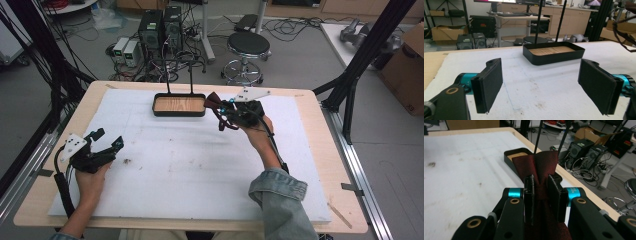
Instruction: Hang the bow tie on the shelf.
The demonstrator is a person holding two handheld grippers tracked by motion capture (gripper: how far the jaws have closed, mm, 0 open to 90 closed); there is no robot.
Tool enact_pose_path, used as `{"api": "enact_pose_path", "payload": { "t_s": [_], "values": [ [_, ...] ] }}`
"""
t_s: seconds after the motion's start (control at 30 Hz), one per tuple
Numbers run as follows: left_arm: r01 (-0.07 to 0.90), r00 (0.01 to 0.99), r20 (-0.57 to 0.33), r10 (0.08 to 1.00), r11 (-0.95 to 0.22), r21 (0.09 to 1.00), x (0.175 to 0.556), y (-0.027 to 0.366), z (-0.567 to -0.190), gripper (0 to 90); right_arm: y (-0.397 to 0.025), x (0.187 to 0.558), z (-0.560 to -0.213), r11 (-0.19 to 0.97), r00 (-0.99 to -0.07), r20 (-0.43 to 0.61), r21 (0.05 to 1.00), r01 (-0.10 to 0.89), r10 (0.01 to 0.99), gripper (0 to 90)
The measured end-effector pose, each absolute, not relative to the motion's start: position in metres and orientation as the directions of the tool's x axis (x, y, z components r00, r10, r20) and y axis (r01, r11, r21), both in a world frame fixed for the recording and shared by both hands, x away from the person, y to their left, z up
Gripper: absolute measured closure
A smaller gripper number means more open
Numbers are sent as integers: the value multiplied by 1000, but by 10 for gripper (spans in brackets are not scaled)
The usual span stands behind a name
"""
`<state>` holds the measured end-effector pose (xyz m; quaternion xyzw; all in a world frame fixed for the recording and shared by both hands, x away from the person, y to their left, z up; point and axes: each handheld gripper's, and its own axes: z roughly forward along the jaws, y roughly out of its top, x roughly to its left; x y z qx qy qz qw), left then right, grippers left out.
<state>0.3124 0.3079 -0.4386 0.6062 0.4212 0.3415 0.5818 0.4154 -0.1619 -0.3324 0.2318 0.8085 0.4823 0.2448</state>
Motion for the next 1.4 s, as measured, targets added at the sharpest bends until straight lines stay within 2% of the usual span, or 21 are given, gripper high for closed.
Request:
{"api": "enact_pose_path", "payload": {
  "t_s": [0.23, 0.47, 0.83, 1.4],
  "values": [
    [112, 416, -80, 906, 37, 993, 313, 308, -439, 204, -135, 437, -322, 381, -782, -152, 917, 116, 604, 758],
    [114, 416, -85, 905, 41, 993, 313, 309, -439, 203, -120, 449, -315, 383, -790, -157, 918, 105, 593, 759],
    [116, 414, -93, 905, 49, 992, 313, 310, -439, 204, -123, 466, -306, 341, -786, -161, 938, 68, 598, 760],
    [115, 416, -94, 905, 50, 992, 314, 310, -439, 204, -127, 479, -303, 301, -779, -134, 951, 73, 612, 761]
  ]
}}
